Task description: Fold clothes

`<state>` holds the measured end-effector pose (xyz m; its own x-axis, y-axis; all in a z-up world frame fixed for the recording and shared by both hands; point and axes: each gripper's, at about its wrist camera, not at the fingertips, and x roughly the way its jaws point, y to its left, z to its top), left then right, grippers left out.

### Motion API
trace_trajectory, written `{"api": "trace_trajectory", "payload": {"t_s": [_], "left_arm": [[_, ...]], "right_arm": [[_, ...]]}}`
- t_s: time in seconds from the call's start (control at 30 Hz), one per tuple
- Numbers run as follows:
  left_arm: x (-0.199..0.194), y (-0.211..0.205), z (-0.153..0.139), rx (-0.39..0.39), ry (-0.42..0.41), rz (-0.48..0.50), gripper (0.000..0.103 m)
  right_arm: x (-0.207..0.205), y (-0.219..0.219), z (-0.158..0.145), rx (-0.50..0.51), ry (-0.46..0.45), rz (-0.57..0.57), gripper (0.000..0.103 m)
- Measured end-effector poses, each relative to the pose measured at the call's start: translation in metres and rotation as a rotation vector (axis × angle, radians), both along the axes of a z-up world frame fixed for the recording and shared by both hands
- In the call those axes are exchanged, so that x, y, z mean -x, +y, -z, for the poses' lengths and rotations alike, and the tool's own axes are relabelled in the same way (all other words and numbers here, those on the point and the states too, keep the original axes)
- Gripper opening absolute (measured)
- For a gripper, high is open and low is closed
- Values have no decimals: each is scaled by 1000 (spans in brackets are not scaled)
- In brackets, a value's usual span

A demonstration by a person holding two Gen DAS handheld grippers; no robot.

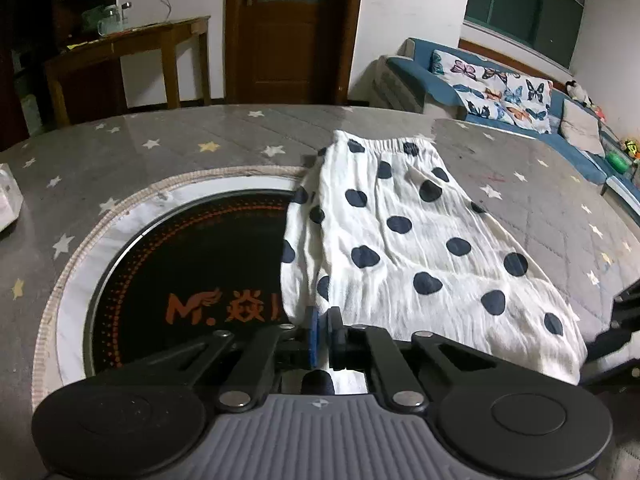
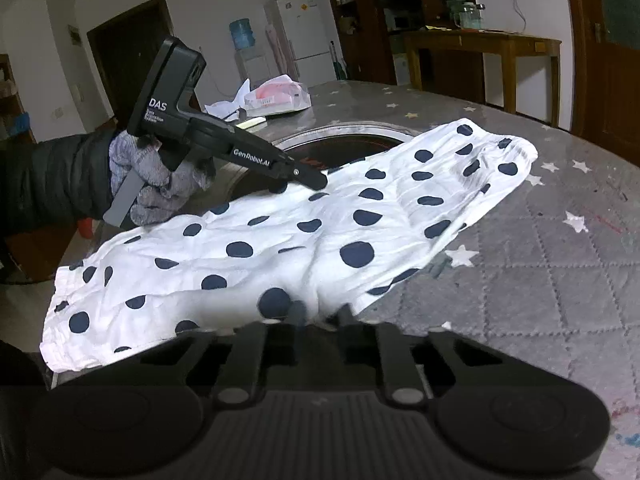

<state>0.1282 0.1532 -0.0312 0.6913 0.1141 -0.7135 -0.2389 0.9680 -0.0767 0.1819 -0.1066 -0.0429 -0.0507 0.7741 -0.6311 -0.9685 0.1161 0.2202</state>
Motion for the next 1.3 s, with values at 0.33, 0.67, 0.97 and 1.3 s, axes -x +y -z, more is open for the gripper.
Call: {"api": "trace_trajectory", "payload": {"t_s": [0.33,0.67,0.97,1.3], "left_arm": [[4,-4,-1,-78,-6,-12,5],[19,-9,-14,-102,-19,18,10],[68,-52,-23,93,-6,187,10],[98,-37,-11,60,30,155,10]], "right_arm": [[5,-7,-5,61,-68,47,2],[8,-10,-19,130,-114,173,7],[46,34,-25,73,-94,127,27],[51,34,-24,163,-120,120,28]]}}
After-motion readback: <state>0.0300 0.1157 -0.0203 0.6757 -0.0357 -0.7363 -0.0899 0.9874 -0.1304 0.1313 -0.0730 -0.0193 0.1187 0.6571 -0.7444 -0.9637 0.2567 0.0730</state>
